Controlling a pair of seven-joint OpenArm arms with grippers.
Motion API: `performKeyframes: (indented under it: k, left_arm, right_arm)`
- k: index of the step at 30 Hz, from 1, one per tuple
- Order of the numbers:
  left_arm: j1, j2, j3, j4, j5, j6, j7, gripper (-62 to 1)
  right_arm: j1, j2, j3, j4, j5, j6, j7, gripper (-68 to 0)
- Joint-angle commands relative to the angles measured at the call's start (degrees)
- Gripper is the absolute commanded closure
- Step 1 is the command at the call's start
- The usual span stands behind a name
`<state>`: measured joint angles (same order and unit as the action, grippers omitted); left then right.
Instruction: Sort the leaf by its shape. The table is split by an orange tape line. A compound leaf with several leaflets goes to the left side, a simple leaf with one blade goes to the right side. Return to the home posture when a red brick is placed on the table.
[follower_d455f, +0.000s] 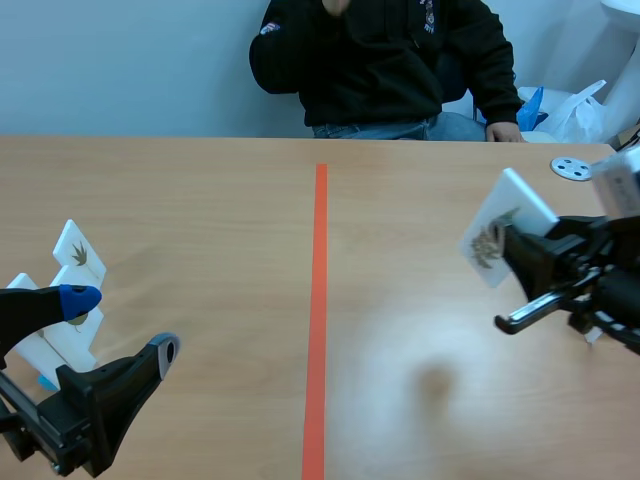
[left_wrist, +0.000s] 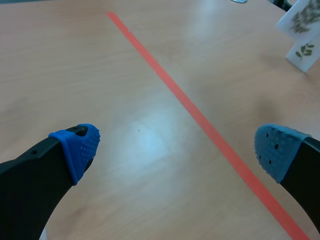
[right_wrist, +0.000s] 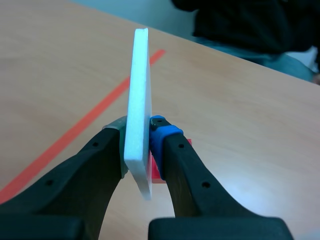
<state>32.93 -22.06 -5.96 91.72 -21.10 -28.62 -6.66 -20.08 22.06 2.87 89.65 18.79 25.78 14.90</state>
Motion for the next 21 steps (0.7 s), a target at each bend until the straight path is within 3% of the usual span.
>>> performKeyframes:
  k: [1, 7, 15, 21]
  left_arm:
    - [0.7, -0.3, -0.9, 1.4, -0.6, -0.7, -0.8, -62.3]
    - [1.5, -2.4, -1.4, 1.7, -0.6, -0.7, -0.8, -62.3]
    - [1.5, -2.8, -1.6, 1.7, -0.6, -0.7, -0.8, -62.3]
    - [1.5, -2.8, -1.6, 1.7, -0.6, -0.7, -0.8, -62.3]
  right_arm:
    - [0.6, 0.2, 1.7, -0.1, 2.4, -0.2, -0.1, -1.5]
    - [1.3, 0.1, 4.2, -4.0, 9.1, -0.7, -3.2, -1.5]
    - [8.7, -3.2, 4.2, -19.3, 9.2, -0.9, -3.1, -1.5]
    - [12.0, -5.0, 4.2, -26.3, 9.0, -2.2, -2.8, -1.5]
